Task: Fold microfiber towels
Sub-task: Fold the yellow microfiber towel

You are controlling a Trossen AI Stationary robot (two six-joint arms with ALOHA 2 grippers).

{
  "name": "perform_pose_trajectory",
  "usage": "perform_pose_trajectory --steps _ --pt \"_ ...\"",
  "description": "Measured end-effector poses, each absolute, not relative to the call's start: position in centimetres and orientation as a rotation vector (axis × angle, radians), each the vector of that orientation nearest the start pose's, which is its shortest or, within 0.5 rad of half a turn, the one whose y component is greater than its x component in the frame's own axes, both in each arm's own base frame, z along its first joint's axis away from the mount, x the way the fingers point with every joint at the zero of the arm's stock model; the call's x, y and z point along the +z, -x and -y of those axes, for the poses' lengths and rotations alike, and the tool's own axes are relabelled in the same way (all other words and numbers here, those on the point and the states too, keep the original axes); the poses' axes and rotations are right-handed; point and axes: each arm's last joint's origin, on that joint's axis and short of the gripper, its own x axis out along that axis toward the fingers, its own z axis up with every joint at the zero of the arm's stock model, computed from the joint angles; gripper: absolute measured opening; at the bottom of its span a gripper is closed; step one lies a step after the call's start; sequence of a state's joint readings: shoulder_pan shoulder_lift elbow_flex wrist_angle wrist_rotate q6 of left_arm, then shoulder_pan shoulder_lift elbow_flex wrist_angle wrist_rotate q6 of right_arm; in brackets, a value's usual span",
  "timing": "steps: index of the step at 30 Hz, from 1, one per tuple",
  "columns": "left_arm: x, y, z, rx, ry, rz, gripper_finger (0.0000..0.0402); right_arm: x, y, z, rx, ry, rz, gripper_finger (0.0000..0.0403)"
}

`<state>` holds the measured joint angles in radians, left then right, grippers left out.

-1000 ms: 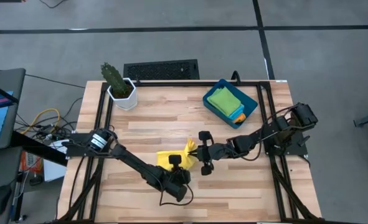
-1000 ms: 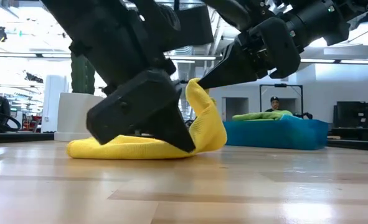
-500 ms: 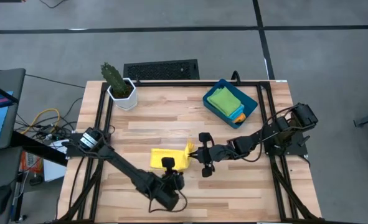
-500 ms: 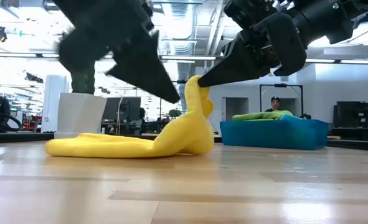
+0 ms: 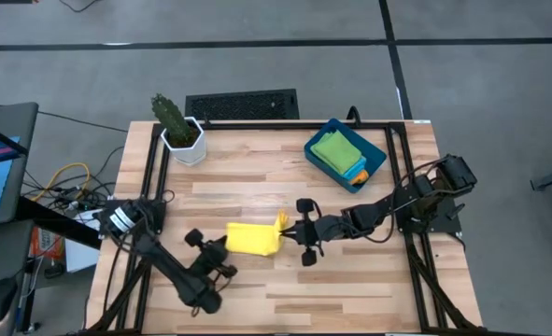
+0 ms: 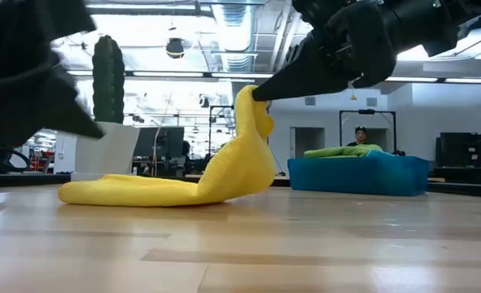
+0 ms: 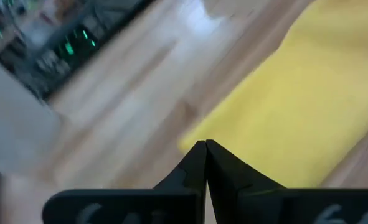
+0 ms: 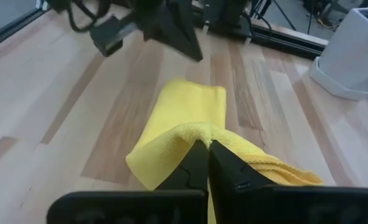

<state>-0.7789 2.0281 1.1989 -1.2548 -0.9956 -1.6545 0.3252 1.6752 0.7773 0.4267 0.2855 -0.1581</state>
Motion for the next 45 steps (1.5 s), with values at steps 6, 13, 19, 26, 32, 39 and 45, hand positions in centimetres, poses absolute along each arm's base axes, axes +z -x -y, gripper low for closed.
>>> perform_pose_trajectory --steps 6,13,19,26,32,39,45 --pt "8.3 -20.9 19.2 0.926 0.11 -0.65 0.0 16.1 -32.3 -10.1 0.093 0.292 -0.413 0.0015" --pt "7.4 -21.4 18.7 0.89 0.125 -0.631 0.0 15.4 -33.5 -10.3 0.102 0.294 -0.409 0.0019" --pt "7.4 -22.8 18.1 0.865 0.081 -0.644 0.0 16.5 -35.0 -10.6 0.125 0.341 -0.36 0.0017" --pt "7.3 -23.6 17.7 0.87 0.091 -0.61 0.0 16.1 -36.5 -9.8 0.158 0.34 -0.376 0.0017" --pt "7.2 -24.2 17.7 0.845 0.083 -0.598 0.0 14.7 -39.0 -9.4 0.166 0.343 -0.385 0.0021" --pt "7.2 -24.7 17.6 0.832 0.066 -0.603 0.0 14.0 -40.7 -9.6 0.174 0.387 -0.391 0.0019" --pt "7.2 -24.7 17.6 0.829 0.059 -0.606 0.0 12.6 -41.0 -9.3 0.186 0.379 -0.429 0.0034"
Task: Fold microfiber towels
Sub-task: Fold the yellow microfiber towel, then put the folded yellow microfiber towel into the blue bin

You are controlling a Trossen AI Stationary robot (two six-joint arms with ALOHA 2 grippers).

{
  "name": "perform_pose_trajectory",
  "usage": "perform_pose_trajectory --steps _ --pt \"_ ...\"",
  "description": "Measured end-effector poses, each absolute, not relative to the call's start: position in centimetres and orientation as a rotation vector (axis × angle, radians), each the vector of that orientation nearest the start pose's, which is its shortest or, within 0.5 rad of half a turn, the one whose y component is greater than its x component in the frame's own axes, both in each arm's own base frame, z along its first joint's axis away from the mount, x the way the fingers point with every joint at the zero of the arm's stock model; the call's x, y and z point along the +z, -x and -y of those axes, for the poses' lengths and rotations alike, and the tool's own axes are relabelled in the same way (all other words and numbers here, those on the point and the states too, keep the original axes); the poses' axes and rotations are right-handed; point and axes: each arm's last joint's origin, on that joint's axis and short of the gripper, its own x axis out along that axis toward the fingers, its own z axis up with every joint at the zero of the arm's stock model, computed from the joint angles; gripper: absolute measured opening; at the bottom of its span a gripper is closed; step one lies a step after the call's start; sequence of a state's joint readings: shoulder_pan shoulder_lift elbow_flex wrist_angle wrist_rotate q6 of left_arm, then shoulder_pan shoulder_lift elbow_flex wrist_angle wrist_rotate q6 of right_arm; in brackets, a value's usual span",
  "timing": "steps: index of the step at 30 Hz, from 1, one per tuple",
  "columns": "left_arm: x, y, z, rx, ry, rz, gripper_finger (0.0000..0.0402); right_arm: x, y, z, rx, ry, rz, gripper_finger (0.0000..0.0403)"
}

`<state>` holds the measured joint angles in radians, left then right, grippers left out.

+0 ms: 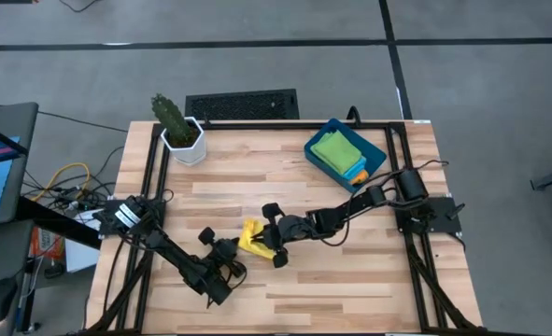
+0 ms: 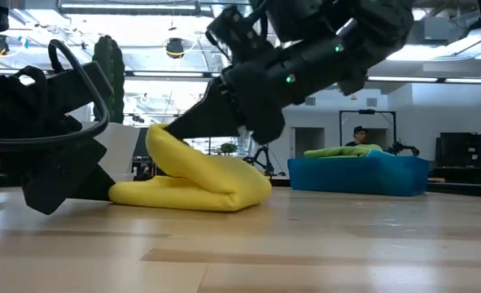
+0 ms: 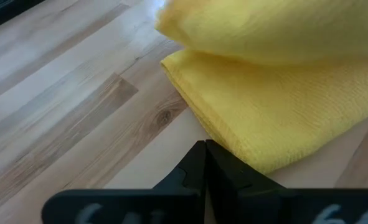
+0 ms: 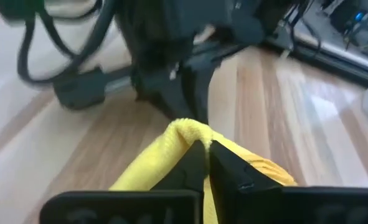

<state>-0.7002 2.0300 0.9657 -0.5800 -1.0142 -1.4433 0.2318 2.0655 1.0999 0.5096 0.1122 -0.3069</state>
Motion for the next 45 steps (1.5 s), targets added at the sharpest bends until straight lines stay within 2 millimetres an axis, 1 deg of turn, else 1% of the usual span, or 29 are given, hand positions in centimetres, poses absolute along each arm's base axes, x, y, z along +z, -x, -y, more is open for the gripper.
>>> perform_pose_trajectory --steps 6,9,12,14,19,21,23,25,26,29,33,35,37,39,40,45 --pt "7.2 -24.7 17.6 0.829 0.06 -0.606 0.0 11.1 -40.9 -9.4 0.202 0.381 -0.475 0.0053" --pt "7.2 -24.7 17.6 0.828 0.061 -0.605 0.0 11.3 -41.1 -9.4 0.198 0.387 -0.456 0.0073" --pt "7.2 -24.7 17.6 0.828 0.061 -0.606 0.0 11.3 -41.0 -9.4 0.178 0.388 -0.465 0.01" --pt "7.2 -24.7 17.6 0.828 0.062 -0.606 0.0 12.0 -41.0 -9.4 0.177 0.391 -0.447 0.0121" --pt "7.2 -24.7 17.6 0.828 0.062 -0.607 0.0 14.6 -40.9 -9.3 0.161 0.358 -0.399 0.0168" --pt "7.3 -24.8 17.7 0.823 0.05 -0.614 0.0 15.4 -40.5 -9.3 0.159 0.342 -0.413 0.0179" --pt "7.4 -24.9 17.8 0.82 0.045 -0.624 0.0 16.6 -40.3 -9.2 0.15 0.314 -0.393 0.0182" --pt "7.9 -25.0 17.9 0.828 0.023 -0.639 0.0 17.4 -39.9 -9.2 0.147 0.286 -0.393 0.0178" --pt "8.2 -25.1 18.0 0.837 0.007 -0.645 0.0 17.4 -39.7 -9.3 0.147 0.271 -0.395 0.0173" --pt "9.7 -25.0 18.5 0.852 -0.042 -0.662 0.0 16.1 -38.7 -9.7 0.154 0.231 -0.409 0.0152" --pt "12.4 -24.3 19.6 0.839 -0.097 -0.643 0.0 14.4 -37.0 -10.0 0.126 0.164 -0.352 0.0116" --pt "13.7 -23.7 20.1 0.827 -0.119 -0.557 0.0 13.6 -36.0 -9.9 0.1 0.151 -0.324 0.0098" --pt "14.8 -23.1 20.7 0.794 -0.133 -0.395 0.0 13.2 -35.2 -9.9 0.079 0.14 -0.274 0.0081" --pt "15.4 -23.1 20.9 0.767 -0.155 -0.258 0.0 13.1 -34.5 -10.0 0.074 0.118 -0.23 0.0068" --pt "15.5 -23.2 20.8 0.767 -0.178 -0.241 0.0 12.9 -34.3 -10.0 0.07 0.107 -0.228 0.0062" --pt "15.3 -25.3 19.3 0.818 -0.281 -0.302 0.0 12.6 -34.0 -10.3 0.061 0.1 -0.253 0.0045"
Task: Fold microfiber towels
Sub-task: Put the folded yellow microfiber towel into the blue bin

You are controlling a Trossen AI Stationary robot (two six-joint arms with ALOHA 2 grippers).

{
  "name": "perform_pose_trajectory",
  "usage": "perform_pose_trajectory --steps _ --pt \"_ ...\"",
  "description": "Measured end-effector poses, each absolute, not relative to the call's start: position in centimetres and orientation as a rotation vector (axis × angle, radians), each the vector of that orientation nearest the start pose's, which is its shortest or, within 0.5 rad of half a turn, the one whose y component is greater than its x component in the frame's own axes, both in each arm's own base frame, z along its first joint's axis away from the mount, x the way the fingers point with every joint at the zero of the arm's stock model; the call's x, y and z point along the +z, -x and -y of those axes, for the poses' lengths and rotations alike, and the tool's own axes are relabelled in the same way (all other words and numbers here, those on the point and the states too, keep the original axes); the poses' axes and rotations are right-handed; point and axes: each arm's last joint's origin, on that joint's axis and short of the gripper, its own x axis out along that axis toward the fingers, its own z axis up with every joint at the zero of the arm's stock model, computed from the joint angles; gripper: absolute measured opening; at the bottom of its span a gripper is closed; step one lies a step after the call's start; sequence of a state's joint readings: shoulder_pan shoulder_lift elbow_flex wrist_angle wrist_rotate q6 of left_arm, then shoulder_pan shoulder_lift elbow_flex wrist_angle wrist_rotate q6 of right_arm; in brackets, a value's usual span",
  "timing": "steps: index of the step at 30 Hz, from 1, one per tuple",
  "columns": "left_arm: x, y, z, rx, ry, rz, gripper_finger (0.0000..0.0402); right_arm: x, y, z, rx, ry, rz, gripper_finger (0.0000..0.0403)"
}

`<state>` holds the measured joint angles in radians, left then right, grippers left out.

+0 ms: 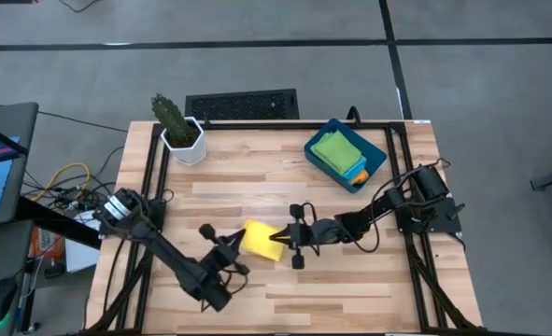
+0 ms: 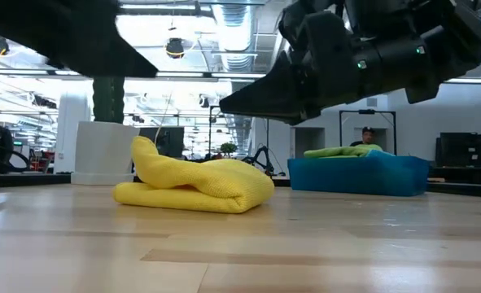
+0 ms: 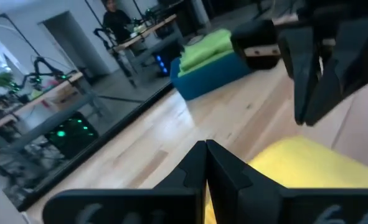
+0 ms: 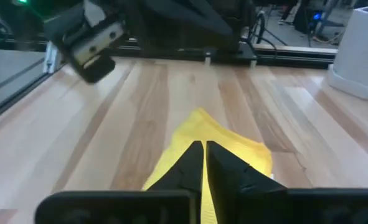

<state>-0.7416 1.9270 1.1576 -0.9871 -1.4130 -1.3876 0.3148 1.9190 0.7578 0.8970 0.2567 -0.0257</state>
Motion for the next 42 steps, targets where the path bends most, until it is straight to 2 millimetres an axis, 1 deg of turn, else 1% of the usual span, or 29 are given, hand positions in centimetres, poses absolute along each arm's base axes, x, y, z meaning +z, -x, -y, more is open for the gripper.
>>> perform_pose_trajectory --steps 4,9,12,14,18,24,26,31,34,37,39,42 --pt "14.9 -27.2 18.9 0.806 -0.317 -0.408 0.0 12.3 -33.8 -10.5 0.058 0.095 -0.283 0.0033" --pt "14.8 -29.5 19.8 0.625 -0.372 -0.576 0.0 12.0 -33.6 -10.8 0.066 0.097 -0.316 0.0021" --pt "14.4 -30.0 19.3 0.558 -0.376 -0.655 0.0 12.0 -33.6 -10.8 0.068 0.098 -0.316 0.002" --pt "13.8 -29.9 18.8 0.559 -0.365 -0.679 0.0 12.0 -33.6 -10.8 0.068 0.101 -0.316 0.0022" --pt "12.6 -29.3 18.2 0.59 -0.3 -0.653 0.0 11.8 -33.6 -10.8 0.068 0.102 -0.333 0.0024" --pt "11.1 -28.7 17.8 0.565 -0.168 -0.642 0.0 11.4 -33.5 -10.8 0.067 0.11 -0.361 0.0019" --pt "10.8 -28.5 17.8 0.562 -0.145 -0.644 0.0 10.6 -33.7 -10.6 0.057 0.105 -0.367 0.0019" --pt "10.7 -28.3 17.9 0.557 -0.103 -0.656 0.0 7.4 -34.2 -10.6 0.02 0.105 -0.44 0.0019" --pt "10.6 -28.0 18.0 0.558 -0.101 -0.676 0.0 6.8 -34.4 -10.6 -0.002 0.102 -0.457 0.0019" --pt "10.5 -27.8 17.9 0.563 -0.081 -0.701 0.0 6.7 -34.4 -10.6 -0.005 0.099 -0.465 0.0018" --pt "10.4 -27.8 17.9 0.563 -0.078 -0.702 0.0 7.1 -34.4 -10.6 -0.002 0.102 -0.446 0.0018" --pt "10.5 -27.8 17.9 0.562 -0.075 -0.699 0.0 9.2 -34.7 -11.0 0.006 0.116 -0.323 0.0018"
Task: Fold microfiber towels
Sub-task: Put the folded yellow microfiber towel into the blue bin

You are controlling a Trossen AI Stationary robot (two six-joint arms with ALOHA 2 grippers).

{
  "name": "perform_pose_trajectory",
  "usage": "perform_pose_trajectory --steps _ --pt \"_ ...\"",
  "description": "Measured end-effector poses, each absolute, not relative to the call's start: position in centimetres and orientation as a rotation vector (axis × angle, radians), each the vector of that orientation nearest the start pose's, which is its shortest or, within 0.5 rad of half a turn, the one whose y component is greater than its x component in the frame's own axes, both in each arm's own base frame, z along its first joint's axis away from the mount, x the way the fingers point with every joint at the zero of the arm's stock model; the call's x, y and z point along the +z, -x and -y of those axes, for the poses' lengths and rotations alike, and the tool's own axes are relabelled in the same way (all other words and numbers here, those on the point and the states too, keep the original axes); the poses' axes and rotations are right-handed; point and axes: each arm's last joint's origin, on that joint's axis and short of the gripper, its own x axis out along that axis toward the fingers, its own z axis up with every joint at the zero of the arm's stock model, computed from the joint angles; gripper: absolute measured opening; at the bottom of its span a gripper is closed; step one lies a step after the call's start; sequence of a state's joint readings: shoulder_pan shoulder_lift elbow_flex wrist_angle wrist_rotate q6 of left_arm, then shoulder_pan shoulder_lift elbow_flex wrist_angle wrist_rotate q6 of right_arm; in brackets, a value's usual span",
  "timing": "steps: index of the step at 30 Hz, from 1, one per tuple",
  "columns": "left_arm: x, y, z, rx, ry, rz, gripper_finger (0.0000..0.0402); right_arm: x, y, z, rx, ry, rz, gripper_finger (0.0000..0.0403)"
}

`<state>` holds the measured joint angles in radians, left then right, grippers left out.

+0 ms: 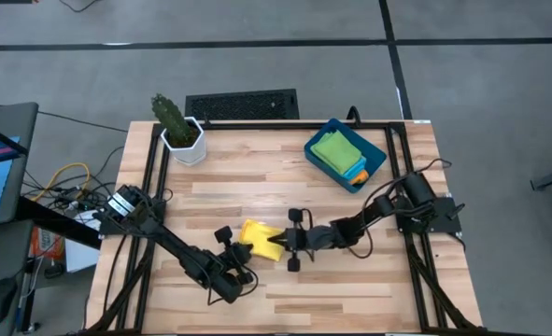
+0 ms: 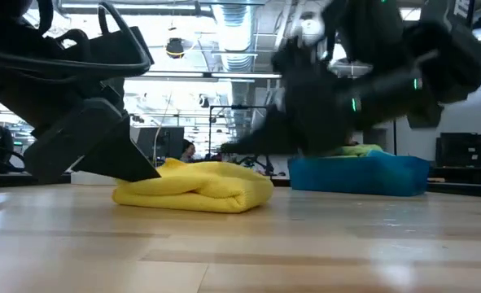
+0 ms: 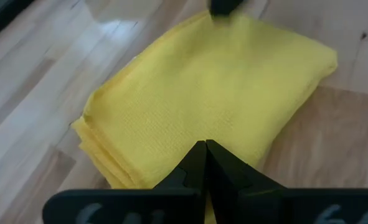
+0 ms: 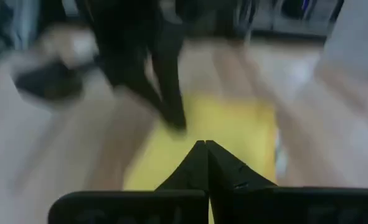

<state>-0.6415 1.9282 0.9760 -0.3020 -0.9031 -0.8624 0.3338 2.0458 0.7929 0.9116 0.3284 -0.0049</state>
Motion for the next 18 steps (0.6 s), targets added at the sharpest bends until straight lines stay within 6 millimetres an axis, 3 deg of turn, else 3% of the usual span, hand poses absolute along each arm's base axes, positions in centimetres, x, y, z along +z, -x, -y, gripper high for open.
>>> perform_pose_trajectory --steps 4,12,15,18 --pt "10.5 -27.8 17.9 0.57 -0.082 -0.686 0.0 10.5 -35.0 -10.7 -0.031 0.142 -0.241 0.0018" --pt "10.9 -27.9 17.9 0.581 -0.101 -0.664 0.0 7.4 -35.7 -8.7 -0.102 0.073 -0.304 0.0018" --pt "13.0 -28.4 18.2 0.588 -0.122 -0.588 0.0 6.1 -35.6 -8.5 -0.11 0.06 -0.339 0.0018" --pt "15.5 -28.6 18.3 0.601 -0.163 -0.51 0.0 6.1 -35.7 -8.5 -0.113 0.06 -0.34 0.0018"
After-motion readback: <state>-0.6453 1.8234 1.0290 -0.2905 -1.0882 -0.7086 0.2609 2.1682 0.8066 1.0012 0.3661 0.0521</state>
